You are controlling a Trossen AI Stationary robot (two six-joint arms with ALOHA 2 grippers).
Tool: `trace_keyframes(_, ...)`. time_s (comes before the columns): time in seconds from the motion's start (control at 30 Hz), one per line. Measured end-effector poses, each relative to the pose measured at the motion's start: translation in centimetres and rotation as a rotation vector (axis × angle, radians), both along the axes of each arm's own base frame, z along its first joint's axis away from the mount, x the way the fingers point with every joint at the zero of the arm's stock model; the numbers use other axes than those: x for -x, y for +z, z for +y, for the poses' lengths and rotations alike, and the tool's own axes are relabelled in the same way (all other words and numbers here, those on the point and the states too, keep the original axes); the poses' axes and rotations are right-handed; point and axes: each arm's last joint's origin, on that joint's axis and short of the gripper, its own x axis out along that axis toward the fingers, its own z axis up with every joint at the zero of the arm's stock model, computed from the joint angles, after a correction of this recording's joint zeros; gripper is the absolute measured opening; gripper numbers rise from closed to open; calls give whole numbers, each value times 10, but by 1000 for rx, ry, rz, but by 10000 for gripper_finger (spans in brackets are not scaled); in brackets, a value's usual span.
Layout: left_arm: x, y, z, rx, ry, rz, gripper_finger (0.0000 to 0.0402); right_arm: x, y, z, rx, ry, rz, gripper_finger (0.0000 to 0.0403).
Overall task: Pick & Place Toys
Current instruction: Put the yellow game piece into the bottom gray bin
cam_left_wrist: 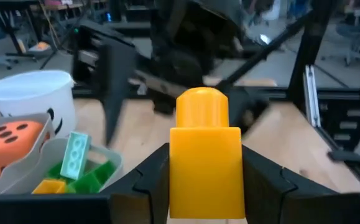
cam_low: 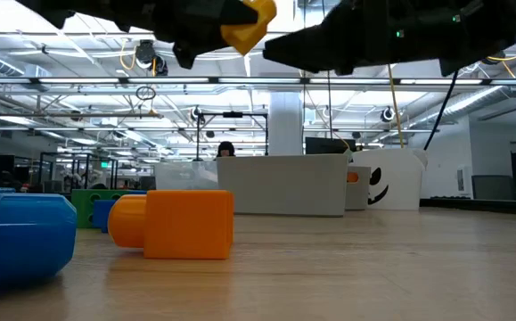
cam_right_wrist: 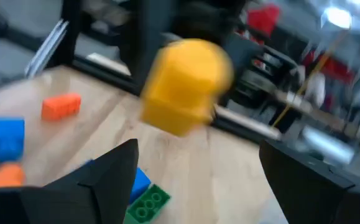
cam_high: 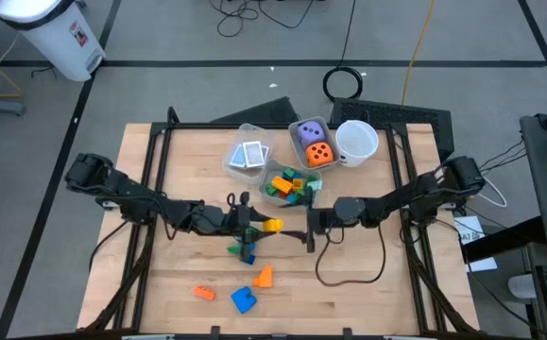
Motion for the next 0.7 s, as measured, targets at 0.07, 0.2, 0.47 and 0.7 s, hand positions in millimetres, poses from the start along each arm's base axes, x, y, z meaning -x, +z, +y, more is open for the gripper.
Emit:
trace_keyframes(0.07, -2, 0, 1, 4, 4, -15, 151, -2, -5, 6, 128, 18, -23, 308)
trace_keyframes(0.2, -3, 4, 3, 44, 17, -60, 137, -5, -10, 20, 346, 8, -117, 308)
trace_keyframes(0.47, -3, 10, 4, 141, 36, -122, 149, -19, -6, 39, 565, -210, -163, 308)
trace_keyframes(0.7, -4, 9, 6, 158, 56, -118, 147, -24, 5, 39, 531, -337, -172, 309)
